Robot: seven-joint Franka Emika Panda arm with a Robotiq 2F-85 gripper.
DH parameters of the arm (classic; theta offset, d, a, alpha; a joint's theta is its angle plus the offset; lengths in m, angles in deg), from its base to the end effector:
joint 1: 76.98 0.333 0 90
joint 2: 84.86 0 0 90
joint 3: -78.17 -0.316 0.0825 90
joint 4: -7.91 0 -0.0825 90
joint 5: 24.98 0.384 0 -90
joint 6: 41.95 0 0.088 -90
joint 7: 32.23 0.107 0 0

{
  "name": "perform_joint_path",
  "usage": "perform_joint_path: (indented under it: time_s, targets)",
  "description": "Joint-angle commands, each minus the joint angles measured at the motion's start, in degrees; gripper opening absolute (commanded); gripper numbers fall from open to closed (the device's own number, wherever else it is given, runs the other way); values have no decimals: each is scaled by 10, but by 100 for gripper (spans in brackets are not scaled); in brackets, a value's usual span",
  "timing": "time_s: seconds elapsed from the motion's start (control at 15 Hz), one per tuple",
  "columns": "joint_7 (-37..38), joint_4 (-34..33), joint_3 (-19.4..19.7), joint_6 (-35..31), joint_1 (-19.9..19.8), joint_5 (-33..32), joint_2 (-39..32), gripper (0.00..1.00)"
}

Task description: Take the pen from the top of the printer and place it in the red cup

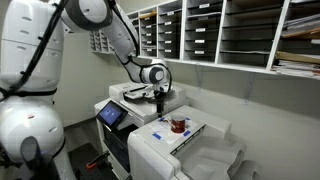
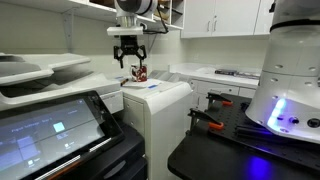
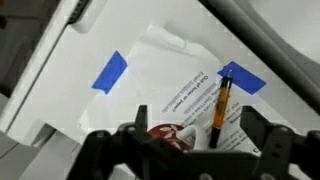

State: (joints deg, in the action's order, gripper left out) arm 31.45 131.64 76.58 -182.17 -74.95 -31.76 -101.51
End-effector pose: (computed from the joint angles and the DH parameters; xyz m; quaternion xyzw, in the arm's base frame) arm 0.5646 0.0355 0.2618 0.8869 -0.4608 0.0177 0.0288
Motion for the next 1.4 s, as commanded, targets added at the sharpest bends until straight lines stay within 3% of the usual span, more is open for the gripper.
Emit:
perform_joint_path:
  time_s: [0.0,0.47,0.67,0.87,1.0,1.33]
  targets:
    - [11,-57,25,18,30,23,-52,100]
    - [-8,-142,45,23,55,48,-139,100]
    - [-8,-176,50,30,61,56,-171,93]
    - [-4,-201,59,32,70,55,-195,78]
    - [-4,-210,63,34,73,56,-205,57]
    - [-7,-216,64,29,82,55,-204,20]
